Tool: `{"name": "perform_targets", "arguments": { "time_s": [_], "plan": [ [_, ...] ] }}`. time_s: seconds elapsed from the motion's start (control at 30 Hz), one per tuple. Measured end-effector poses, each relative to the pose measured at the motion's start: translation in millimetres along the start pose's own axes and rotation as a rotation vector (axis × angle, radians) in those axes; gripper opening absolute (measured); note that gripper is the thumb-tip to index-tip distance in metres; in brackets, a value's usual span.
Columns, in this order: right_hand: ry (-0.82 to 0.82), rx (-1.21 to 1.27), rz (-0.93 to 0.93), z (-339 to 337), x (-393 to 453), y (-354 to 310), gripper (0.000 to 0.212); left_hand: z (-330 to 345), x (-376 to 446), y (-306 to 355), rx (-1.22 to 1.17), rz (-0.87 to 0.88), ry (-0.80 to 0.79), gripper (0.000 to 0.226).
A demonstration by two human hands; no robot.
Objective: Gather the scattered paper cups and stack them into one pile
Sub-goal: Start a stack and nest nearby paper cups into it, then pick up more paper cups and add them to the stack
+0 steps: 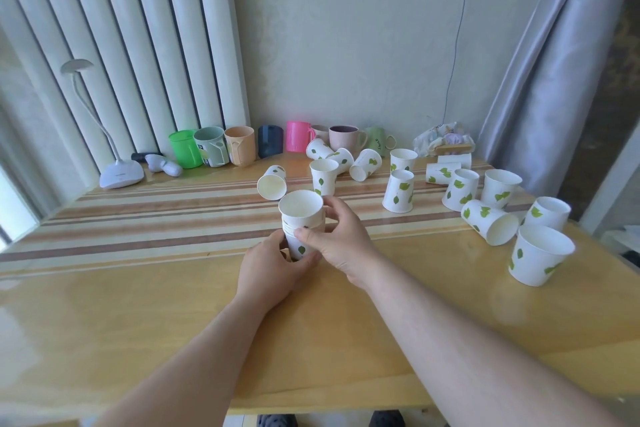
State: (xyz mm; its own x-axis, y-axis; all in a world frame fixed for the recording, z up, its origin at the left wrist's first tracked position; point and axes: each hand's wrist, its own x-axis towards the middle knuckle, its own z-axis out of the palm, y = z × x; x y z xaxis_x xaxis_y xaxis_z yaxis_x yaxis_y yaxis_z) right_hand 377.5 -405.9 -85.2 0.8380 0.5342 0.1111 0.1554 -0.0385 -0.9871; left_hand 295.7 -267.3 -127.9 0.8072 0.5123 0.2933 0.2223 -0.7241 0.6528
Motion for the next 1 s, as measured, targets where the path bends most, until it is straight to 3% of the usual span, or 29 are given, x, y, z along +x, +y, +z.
{"name": "perform_targets", "arguments": {
  "time_s": [0.17,0.23,0.47,0.6,0.73,0.8,0.93,1.0],
  "plan": [
    [-0.048,-0.141,0.031,-24,-5,12,0.085,-15,17,-4,-0.13,-0.152,-0.208,0.049],
    [-0.025,-0.174,0.045,-34,3,18,0.084,-22,34,-8,-0.159,-0.178,-0.273,0.049],
    [0.129,-0.334,0.05,-49,69,38,0.058,-13,70,-23,-0.077,-0.119,-0.198,0.049],
    [0.197,-0.389,0.073,-40,129,45,0.099,3,68,-33,-0.045,-0.076,-0.102,0.053],
    [0.248,-0.391,0.114,-26,185,53,0.11,5,73,-36,-0.046,-0.058,-0.079,0.056],
    [0.253,-0.359,0.139,-19,202,55,0.104,3,73,-33,-0.056,-0.049,-0.088,0.054],
    [0.275,-0.395,0.172,-6,214,62,0.068,-1,73,-31,-0.074,-0.019,-0.091,0.051],
    [0.275,-0.403,0.163,-3,213,63,0.063,-1,73,-33,-0.071,-0.017,-0.088,0.05]
  ]
}}
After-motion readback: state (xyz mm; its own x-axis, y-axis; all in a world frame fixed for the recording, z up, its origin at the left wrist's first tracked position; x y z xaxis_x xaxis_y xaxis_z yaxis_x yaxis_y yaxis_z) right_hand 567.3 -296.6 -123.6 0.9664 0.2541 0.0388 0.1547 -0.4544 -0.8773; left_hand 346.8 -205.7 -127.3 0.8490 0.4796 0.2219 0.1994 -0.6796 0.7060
